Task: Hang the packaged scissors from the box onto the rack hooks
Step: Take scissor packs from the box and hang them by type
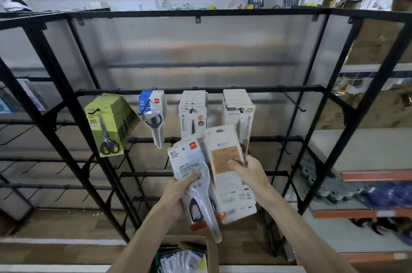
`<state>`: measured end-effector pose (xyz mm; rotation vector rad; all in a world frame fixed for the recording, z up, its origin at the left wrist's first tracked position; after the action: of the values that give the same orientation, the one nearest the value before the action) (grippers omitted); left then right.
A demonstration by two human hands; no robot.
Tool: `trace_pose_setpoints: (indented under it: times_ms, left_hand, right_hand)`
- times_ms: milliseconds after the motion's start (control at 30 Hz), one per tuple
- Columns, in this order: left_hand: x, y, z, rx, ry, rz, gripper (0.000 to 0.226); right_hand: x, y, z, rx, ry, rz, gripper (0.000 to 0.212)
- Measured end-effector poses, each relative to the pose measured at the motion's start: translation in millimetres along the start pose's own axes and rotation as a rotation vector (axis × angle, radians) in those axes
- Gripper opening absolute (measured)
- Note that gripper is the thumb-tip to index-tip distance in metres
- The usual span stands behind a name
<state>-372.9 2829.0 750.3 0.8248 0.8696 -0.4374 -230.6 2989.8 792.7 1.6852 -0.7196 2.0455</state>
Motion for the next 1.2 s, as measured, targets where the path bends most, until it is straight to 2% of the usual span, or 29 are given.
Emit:
trace_pose_setpoints:
  times_ms: [100, 200, 367, 467, 600, 667, 800, 867, 1000, 1100, 1167, 1200]
  left_hand:
    - [11.1, 5.4, 6.5, 0.018, -0.03, -0.002, 0.045]
    - [19.7, 9.8, 13.5, 0.033, -0.035, 0.004, 0.043]
    - [25.2, 2.7, 24.7, -0.035, -0.008, 0.01, 0.035]
    - [18.0, -8.7, 28.3, -0.081, 0.022, 0.019, 0.033]
    - [2.7, -22.9, 33.6, -0.1, 0.077, -0.018, 0.045]
    - [-5.0, -28.1, 34.8, -0.085, 0.098, -0.04, 0.039]
    - [-16.0, -35.1, 34.3, -0.021, 0.11, -0.071, 0.05]
    - [-21.3, -40.7, 34.6, 0.002, 0.101, -0.087, 0.042]
    - [-34.2, -60.1, 34.1, 0.047, 0.088, -0.103, 0.035]
    - [-48.1, -79.6, 32.5, 0.052, 0.078, -0.094, 0.035]
    - [-56.2, -92.2, 30.0, 0.063, 0.067, -0.088, 0.033]
    - [-59.7, -97.5, 28.2, 0.069, 0.059, -0.087, 0.031]
  right_hand:
    - [1.8, 2.0, 11.1, -0.008, -0.039, -0.024, 0.019]
    - [3.2, 8.9, 19.5, 0.028, -0.026, 0.088, 0.016]
    - [1.6, 5.3, 28.9, -0.001, 0.01, 0.094, 0.009]
    - [8.9, -1.7, 31.8, -0.103, 0.014, 0.03, 0.009]
    - [29.8, -3.3, 38.1, -0.182, -0.043, -0.161, 0.016]
    - [37.0, 6.4, 38.1, -0.115, -0.049, -0.221, 0.023]
    - [39.1, 38.5, 30.1, 0.097, 0.013, -0.239, 0.039]
    - [40.0, 50.7, 25.3, 0.099, 0.047, -0.316, 0.038]
    - [40.9, 71.8, 15.0, 0.07, 0.131, -0.347, 0.069]
    - [45.6, 80.1, 9.7, 0.048, 0.081, -0.47, 0.052]
    - [48.1, 84.5, 7.4, -0.04, 0.052, -0.356, 0.048]
    - [49.5, 84.9, 8.3, -0.14, 0.044, -0.264, 0.044]
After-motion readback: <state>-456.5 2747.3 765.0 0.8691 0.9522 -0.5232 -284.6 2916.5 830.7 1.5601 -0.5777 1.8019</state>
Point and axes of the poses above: each hand's wrist, its own z-axis away from the middle knuckle, its own y-axis out of the palm, x = y × z, the point moved 4 cm from there along -z, towards the middle knuckle, and after that the axes turned 10 degrees about x, right-handed, at the moved point
